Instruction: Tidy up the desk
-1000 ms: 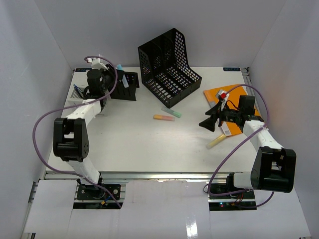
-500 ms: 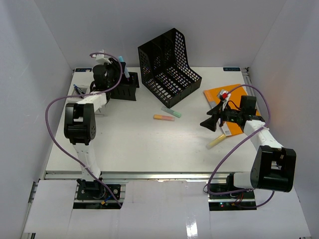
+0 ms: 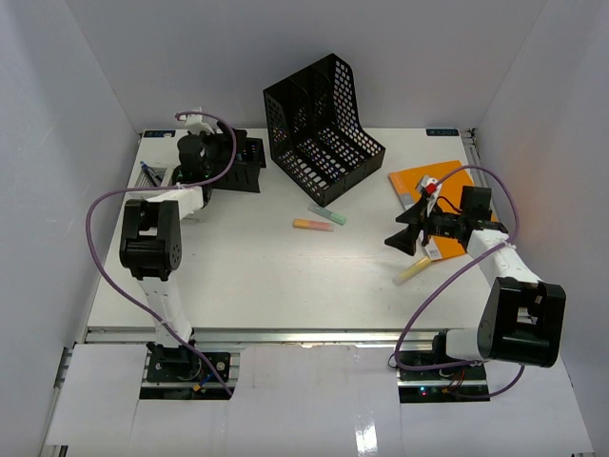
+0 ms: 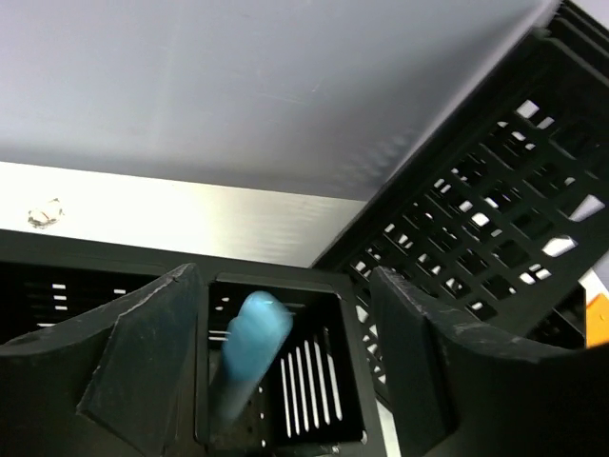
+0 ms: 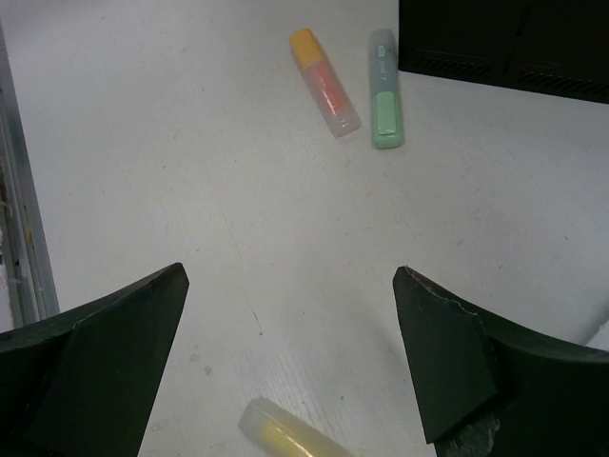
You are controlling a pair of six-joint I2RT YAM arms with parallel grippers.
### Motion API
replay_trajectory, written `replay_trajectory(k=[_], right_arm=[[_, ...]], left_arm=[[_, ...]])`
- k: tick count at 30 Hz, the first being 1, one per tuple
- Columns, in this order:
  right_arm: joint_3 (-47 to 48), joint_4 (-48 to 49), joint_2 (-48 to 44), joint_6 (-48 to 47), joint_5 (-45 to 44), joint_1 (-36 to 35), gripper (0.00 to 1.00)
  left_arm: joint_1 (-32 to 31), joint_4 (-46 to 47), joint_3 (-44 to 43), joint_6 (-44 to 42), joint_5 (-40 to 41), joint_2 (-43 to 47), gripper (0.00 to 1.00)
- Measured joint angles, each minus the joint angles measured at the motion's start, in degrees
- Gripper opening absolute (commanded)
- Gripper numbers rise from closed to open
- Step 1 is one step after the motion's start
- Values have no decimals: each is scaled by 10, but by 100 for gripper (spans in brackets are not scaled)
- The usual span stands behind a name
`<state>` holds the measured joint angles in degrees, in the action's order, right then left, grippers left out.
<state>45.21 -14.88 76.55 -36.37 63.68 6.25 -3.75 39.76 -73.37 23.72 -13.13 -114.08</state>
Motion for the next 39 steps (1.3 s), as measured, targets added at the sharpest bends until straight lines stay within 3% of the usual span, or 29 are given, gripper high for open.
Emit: replay_trajectory(k=[5,8,12,16,21,25,30,36,39], right_arm=[[1,-99,0,-141,21,1,90],[4,-206,-2,-321,9,1,90],[15,-357,2,-565,-59,1,90],[65,-452,39,-682,-140,0,92],[111,-478,91,-738,-244,-13,100],[112,-465,117,-756,-330,-37,93],[111,-443,146,-765,-395,-70,87],[111,-411,182,-732,-440,-129,69],[113,-399,190,-707,-459,-151,50]], left_arm=[[0,-7,20,-9,-11,53,87],[0,-19,43,-12,-30,114,91],[0,-36,88,-14,-79,222,96],[0,-55,165,-6,-140,336,98],[-1,-100,336,20,-217,476,98],[-1,-158,435,35,-252,547,98],[-1,-229,463,31,-252,613,98],[-2,-273,455,20,-251,609,98],[-1,-301,448,13,-240,603,98]])
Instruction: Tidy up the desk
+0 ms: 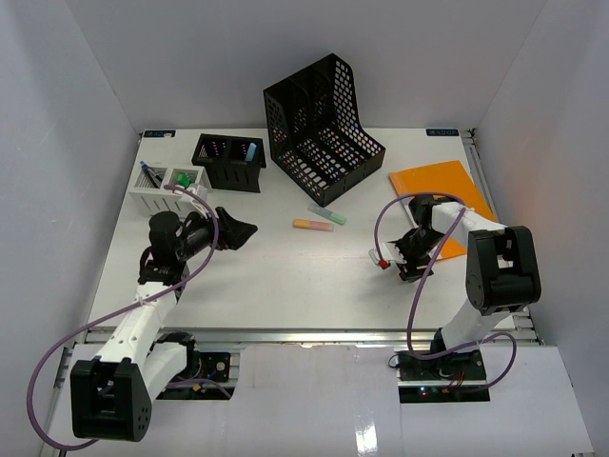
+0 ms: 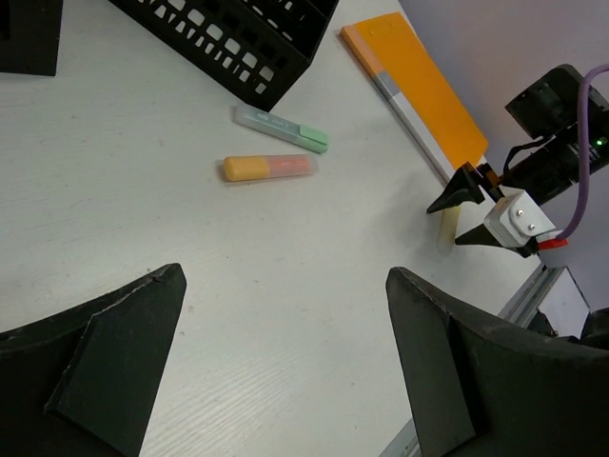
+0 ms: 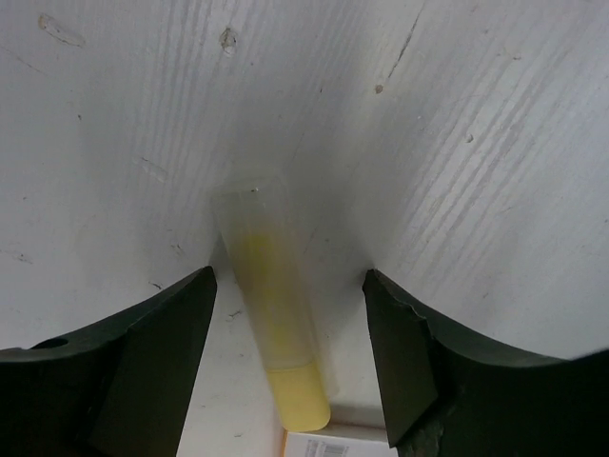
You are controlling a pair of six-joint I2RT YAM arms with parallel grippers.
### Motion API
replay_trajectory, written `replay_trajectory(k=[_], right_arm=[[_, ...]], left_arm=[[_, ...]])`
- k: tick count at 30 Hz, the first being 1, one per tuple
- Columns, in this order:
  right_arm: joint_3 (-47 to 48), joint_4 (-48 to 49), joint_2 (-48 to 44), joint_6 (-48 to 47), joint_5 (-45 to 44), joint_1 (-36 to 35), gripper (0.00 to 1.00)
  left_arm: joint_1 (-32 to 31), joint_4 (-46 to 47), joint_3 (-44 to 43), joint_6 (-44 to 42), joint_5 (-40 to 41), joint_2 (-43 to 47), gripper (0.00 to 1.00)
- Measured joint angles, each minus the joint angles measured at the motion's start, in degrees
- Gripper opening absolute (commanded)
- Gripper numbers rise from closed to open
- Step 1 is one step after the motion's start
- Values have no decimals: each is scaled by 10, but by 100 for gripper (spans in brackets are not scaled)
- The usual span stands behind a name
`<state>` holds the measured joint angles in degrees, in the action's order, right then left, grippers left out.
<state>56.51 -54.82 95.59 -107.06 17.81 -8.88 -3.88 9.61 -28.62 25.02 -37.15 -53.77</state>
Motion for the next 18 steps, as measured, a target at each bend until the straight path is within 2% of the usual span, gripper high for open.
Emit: replay_trajectory(k=[6,7,12,15,18], right_arm=[[-3,32,-4,34,-12,-17,19],[-4,34,-5,39,-14,-19,9],[-5,41,-7,81,-15,-38,8],[5,41,-7,130,0,-75,8],[74,27,4,190,27,-126,8]], left_arm=[[5,-39,-7,-13,61,19,98],[7,-42,-7,-14,69,23,98],[12,-52,-7,-16,95,33,98],[14,-58,-7,-16,108,35,98],[16,-63,-7,-16,117,40,98]])
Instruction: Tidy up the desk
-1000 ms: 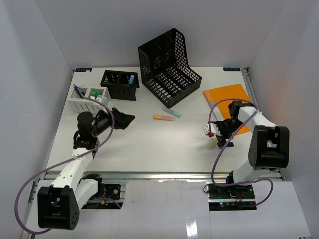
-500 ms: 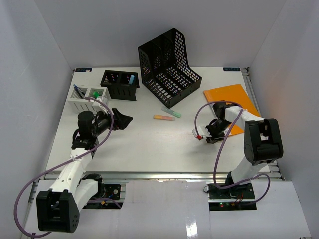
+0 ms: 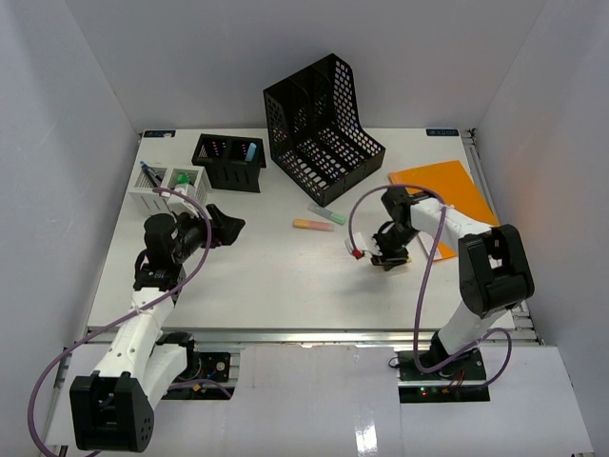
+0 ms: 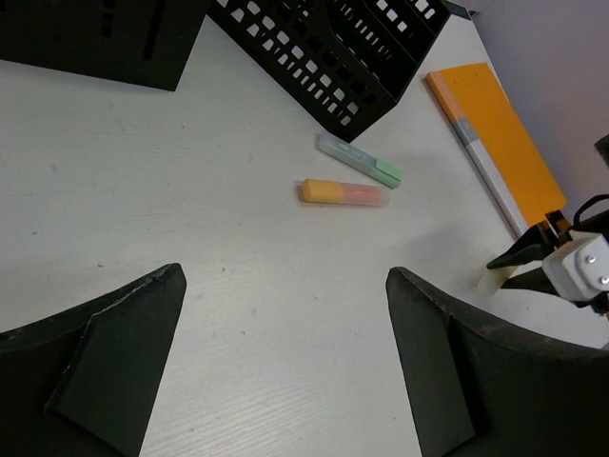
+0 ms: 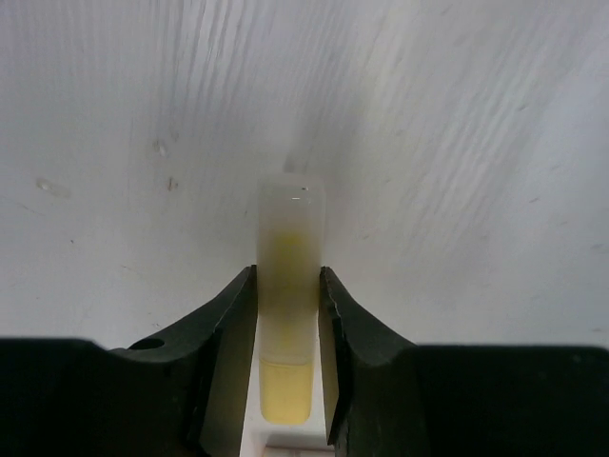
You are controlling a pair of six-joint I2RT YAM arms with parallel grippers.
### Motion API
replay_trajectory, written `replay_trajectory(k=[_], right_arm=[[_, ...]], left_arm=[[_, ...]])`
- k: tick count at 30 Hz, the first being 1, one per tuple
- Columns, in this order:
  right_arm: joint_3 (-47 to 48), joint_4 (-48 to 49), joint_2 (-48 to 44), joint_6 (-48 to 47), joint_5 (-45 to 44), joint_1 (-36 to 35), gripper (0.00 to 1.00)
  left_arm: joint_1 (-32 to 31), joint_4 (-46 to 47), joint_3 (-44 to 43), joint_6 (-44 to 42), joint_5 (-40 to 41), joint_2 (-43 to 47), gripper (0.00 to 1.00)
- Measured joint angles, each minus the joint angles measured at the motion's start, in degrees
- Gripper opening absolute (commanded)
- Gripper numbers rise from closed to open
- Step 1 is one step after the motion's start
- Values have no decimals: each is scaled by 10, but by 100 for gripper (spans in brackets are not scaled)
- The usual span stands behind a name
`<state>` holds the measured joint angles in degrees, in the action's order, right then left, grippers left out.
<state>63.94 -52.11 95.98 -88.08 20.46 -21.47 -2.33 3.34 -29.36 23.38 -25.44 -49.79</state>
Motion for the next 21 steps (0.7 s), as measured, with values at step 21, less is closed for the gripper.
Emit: replay_trajectory(k=[21], right_arm=[[594,492,330,556,-21,-221,8]], left_arm=[[19,-13,-1,-4,60,40,98]])
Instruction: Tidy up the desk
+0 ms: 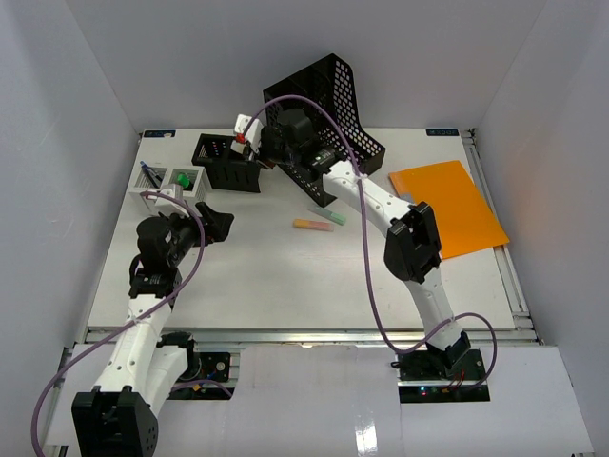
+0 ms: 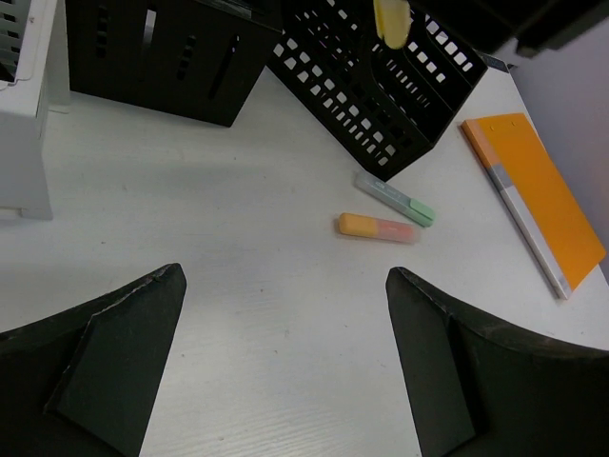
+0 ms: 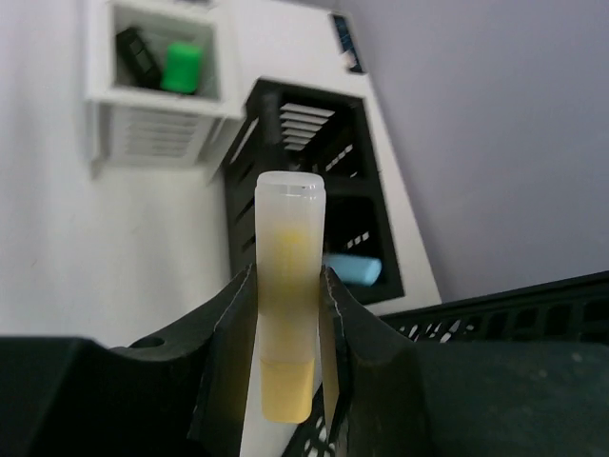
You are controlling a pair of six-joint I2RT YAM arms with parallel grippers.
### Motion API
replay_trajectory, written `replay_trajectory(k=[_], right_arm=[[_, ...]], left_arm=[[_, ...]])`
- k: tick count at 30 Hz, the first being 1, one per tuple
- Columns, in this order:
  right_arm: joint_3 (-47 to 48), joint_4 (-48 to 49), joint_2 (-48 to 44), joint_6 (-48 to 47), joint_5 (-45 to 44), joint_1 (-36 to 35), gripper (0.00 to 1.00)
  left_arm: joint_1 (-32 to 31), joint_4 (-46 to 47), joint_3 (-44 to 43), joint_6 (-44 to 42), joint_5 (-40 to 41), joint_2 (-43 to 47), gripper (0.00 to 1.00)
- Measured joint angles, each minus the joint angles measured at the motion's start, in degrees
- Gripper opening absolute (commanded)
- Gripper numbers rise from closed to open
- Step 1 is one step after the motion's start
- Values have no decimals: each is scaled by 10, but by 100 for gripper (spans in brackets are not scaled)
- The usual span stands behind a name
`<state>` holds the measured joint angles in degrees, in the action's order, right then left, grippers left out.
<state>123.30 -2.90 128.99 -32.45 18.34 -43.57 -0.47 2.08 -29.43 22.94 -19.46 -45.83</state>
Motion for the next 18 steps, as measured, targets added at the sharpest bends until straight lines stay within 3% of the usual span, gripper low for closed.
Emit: replay_trajectory(k=[9,16,18], right_arm=[[78,329,166,118,-19,7,8],[81,414,235,153,-30,6,12],[82,425,243,157,-34,4,24]], left_arm=[[0,-4,0,0,8,4,98],[0,-4,0,0,6,4,98],[0,-4,0,0,6,4,98]])
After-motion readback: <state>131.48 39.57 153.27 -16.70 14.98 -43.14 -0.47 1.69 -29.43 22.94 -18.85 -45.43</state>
